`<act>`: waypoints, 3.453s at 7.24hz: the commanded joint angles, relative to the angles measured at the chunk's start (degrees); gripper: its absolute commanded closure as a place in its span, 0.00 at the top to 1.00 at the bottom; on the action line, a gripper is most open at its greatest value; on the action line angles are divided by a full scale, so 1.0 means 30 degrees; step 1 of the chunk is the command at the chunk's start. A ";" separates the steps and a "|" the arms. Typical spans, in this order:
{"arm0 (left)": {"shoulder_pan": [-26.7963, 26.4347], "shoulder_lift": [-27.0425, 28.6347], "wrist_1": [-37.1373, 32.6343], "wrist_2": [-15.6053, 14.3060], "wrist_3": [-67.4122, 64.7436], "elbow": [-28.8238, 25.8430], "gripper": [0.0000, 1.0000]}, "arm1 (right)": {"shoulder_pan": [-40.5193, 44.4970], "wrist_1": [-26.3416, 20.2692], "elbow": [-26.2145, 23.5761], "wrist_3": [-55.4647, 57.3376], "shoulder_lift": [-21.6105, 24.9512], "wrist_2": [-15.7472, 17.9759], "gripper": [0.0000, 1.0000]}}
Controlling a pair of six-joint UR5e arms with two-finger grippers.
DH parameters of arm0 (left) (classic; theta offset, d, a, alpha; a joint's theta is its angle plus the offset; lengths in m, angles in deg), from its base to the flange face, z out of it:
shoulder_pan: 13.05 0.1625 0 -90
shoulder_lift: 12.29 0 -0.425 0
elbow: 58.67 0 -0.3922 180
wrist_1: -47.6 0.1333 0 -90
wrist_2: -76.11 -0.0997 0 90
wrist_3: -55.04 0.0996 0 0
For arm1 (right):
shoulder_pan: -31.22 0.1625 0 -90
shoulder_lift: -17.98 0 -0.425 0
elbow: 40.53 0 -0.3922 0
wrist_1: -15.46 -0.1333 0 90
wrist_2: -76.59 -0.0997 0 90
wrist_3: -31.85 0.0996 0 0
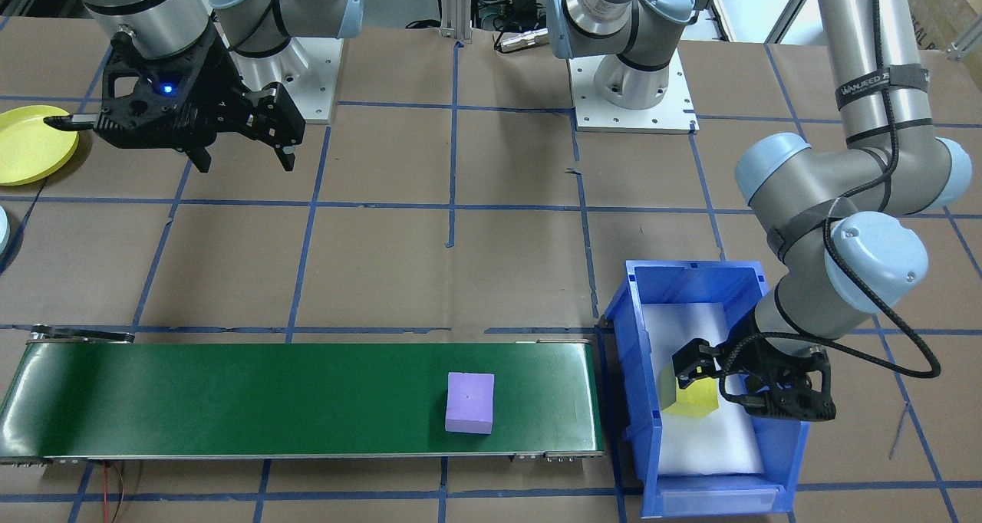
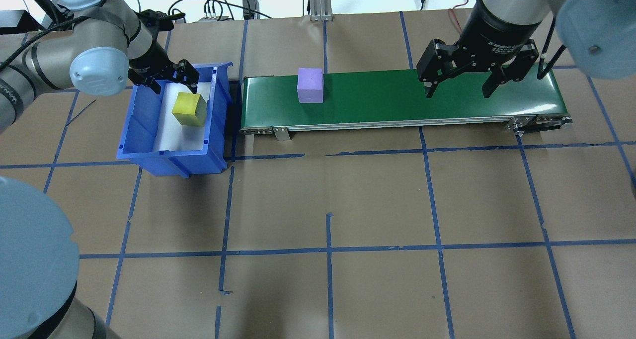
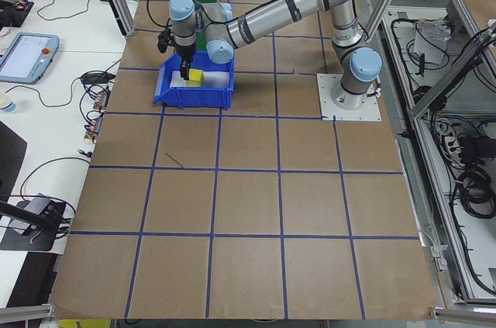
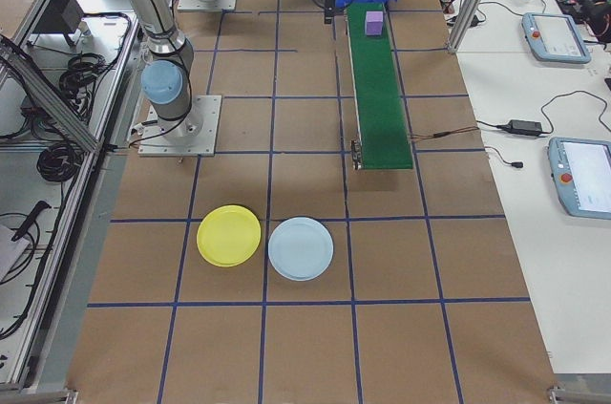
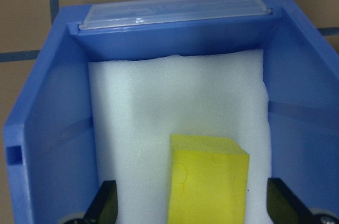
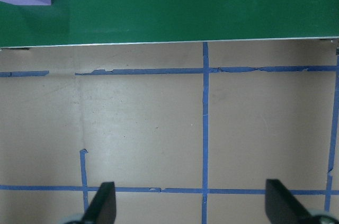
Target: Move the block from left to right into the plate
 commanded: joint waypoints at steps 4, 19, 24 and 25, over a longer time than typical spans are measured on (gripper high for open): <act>0.0001 0.0701 0.0548 0.1105 0.0038 0.0877 1.00 | -0.0174 -0.0226 0.0029 -0.0040 0.0000 -0.0014 1.00; -0.4394 -0.0151 0.1134 0.3281 -0.4736 -0.0705 0.25 | -0.6151 0.3984 0.2170 -0.6068 -0.7233 -0.1215 1.00; -0.4365 -0.1984 -0.1133 0.1856 -0.6027 -0.1025 1.00 | -0.7406 0.6772 0.2081 -0.6075 -0.9547 -0.5856 1.00; -0.4190 -0.3298 -0.3008 0.0946 -0.5301 -0.0940 1.00 | -0.7701 0.6806 0.1935 -0.5959 -0.9638 -0.6367 1.00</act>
